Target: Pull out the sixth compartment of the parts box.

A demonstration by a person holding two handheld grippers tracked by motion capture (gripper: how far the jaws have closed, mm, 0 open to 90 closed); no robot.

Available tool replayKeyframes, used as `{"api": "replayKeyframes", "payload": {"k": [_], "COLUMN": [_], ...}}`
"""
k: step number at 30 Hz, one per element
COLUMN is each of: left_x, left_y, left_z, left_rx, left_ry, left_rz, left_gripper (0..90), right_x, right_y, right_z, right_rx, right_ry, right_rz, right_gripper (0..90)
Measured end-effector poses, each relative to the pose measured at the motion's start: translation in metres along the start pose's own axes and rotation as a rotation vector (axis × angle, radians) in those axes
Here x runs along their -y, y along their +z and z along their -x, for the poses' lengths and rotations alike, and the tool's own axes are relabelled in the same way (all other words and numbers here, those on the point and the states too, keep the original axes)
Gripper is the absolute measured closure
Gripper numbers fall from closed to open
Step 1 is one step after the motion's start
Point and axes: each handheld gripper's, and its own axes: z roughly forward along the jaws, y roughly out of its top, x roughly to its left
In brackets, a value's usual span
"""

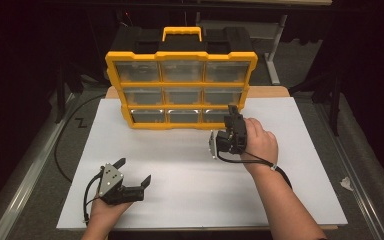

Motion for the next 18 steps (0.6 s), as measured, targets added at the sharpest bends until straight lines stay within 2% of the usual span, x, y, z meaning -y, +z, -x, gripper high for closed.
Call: {"api": "replayKeyframes", "payload": {"k": [15,18], "left_x": [0.002,0.002], "left_y": [0.001,0.0], "left_z": [0.002,0.002], "left_rx": [0.009,0.008], "left_ry": [0.002,-0.002], "left_rz": [-0.007,-0.006], "left_gripper": [0.2,0.2], "right_x": [-0.01,-0.012], "right_y": [0.025,0.03], "right_z": [0.017,0.02], "right_rx": [0.018,0.029], "right_ry": [-0.006,-0.028], "right_rz": [-0.019,-0.014], "right_gripper": [60.3,61.2]}}
